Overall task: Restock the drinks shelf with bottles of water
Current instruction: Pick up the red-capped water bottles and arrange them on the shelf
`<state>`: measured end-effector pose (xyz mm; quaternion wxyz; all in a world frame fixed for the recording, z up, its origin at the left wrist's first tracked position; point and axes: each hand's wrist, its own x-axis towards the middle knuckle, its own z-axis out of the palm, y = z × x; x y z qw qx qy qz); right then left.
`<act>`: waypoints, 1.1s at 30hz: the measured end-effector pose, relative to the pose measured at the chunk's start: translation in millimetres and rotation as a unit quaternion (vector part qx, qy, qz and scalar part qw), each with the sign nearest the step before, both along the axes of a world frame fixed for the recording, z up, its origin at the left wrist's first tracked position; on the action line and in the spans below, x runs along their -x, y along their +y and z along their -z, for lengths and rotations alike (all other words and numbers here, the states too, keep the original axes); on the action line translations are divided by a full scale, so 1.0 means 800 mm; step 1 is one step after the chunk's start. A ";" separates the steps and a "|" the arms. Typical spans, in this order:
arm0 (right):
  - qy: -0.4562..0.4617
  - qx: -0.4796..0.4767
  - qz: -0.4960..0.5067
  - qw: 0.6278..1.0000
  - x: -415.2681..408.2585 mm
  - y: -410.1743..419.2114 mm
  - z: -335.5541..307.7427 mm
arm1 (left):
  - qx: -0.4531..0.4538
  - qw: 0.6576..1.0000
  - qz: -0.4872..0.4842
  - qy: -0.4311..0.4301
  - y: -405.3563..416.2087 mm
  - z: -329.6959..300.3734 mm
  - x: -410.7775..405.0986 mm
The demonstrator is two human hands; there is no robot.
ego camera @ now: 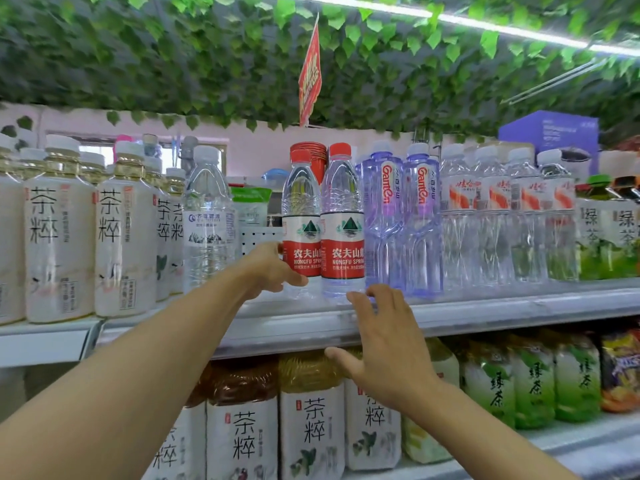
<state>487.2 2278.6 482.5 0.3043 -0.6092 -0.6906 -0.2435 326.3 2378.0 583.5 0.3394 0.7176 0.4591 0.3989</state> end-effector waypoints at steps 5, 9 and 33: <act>0.006 -0.035 0.011 0.999 0.000 0.003 0.002 | 0.010 1.000 0.007 -0.002 0.021 -0.001 -0.022; 0.000 -0.035 0.015 0.999 -0.001 0.004 0.002 | 0.014 1.000 0.023 -0.004 0.035 -0.001 -0.034; -0.023 0.000 0.014 1.000 0.000 0.001 -0.003 | -0.010 0.998 0.050 0.021 0.052 0.004 -0.049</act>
